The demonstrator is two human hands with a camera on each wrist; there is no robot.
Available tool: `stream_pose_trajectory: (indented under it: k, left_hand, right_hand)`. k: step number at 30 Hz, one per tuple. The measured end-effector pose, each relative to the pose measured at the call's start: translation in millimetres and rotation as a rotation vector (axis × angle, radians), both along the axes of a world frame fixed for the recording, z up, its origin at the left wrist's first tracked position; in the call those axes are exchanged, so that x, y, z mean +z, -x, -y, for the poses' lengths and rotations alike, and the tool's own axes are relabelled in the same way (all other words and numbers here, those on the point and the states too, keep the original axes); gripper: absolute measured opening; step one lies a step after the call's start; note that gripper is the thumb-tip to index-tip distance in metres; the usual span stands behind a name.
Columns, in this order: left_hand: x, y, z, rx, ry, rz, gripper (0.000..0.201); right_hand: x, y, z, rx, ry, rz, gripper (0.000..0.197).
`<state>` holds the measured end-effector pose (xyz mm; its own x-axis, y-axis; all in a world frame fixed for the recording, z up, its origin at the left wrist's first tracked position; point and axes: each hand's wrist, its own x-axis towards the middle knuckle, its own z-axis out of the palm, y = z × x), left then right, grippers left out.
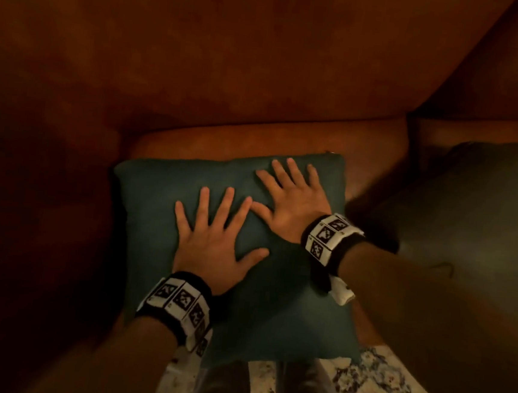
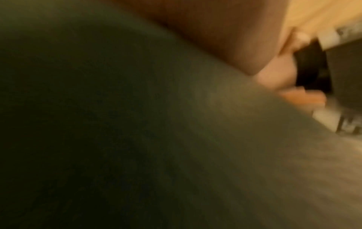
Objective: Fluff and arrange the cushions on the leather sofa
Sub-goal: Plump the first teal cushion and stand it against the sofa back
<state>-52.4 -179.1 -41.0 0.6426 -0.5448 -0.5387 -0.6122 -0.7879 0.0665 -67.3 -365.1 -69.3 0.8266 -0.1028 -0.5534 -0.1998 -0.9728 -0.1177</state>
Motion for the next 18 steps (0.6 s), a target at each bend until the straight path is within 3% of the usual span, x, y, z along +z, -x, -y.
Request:
stream_pose_trajectory:
  k: [4,7,8,11,13,18]
  left_hand:
    - [-16.8,-3.8,8.2,-0.004,0.007,0.042,0.089]
    - [-27.1,-12.6,3.2,0.0,-0.022,-0.017,0.088]
    - [-29.4,-17.1,0.6,0.0,-0.035,-0.037,0.088]
    - [-30.4,-19.8,-2.4,-0.002,-0.065,-0.078,0.089]
    - [-29.4,-13.2,2.0,-0.007,-0.068,-0.085,0.089]
    - [-37.3,-12.8,2.3,-0.006,-0.079,-0.112,0.089]
  right_hand:
    - [-22.0,8.8,46.2,-0.253,-0.04,0.011,0.076]
    - [-11.4,-1.1,45.0,-0.343,-0.05,0.009,0.076]
    - [-3.7,-5.3,32.8,-0.311,-0.05,0.043,0.074]
    - [4.2,4.4,-11.5,0.002,-0.034,0.096,0.073]
    - [-4.9,25.9,-9.9,0.039,0.008,0.106,0.073]
    - [-21.5,81.6,20.5,-0.438,-0.025,0.144,0.067]
